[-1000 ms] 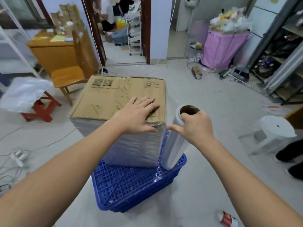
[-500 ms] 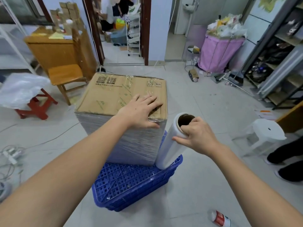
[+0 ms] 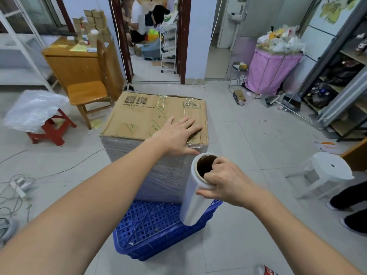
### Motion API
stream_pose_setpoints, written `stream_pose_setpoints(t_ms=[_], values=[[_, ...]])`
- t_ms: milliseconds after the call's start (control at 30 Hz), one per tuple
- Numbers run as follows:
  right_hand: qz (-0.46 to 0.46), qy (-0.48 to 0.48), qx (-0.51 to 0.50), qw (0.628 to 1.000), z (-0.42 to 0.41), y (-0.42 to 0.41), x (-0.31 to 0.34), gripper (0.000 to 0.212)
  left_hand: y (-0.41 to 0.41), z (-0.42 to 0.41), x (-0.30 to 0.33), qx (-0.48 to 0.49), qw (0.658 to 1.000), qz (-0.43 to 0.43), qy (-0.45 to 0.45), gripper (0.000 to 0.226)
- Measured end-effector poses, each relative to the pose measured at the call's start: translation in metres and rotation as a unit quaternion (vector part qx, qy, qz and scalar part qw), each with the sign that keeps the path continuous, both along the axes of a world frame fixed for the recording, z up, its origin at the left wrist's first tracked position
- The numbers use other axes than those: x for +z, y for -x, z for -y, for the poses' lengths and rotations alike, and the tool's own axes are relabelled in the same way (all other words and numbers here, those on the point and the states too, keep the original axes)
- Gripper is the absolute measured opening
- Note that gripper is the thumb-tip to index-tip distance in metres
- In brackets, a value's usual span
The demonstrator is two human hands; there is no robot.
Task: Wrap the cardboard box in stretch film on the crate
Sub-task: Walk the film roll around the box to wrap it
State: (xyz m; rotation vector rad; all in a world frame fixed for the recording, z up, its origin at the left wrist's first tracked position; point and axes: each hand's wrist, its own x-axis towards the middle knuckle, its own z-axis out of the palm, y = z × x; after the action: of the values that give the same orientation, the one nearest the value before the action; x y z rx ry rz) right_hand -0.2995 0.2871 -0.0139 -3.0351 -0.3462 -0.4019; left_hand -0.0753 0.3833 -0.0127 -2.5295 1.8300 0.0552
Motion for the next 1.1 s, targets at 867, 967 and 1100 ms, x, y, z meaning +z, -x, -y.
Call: stream_pose_setpoints(t_ms=[867, 967, 1100], values=[[-0.139, 0.008, -0.264, 0.954, -0.103, 0.004, 0.020, 0.031, -0.002, 0.006, -0.003, 0.004, 1.000, -0.012, 0.009, 0.100], [-0.125, 0.016, -0.322, 0.938, -0.125, 0.001, 0.017, 0.038, -0.004, 0.004, -0.002, -0.004, 1.000, -0.015, 0.009, 0.100], [-0.085, 0.003, -0.445, 0.891, -0.142, -0.018, 0.018, 0.061, -0.004, 0.002, -0.004, -0.022, 0.999, -0.024, 0.020, 0.100]])
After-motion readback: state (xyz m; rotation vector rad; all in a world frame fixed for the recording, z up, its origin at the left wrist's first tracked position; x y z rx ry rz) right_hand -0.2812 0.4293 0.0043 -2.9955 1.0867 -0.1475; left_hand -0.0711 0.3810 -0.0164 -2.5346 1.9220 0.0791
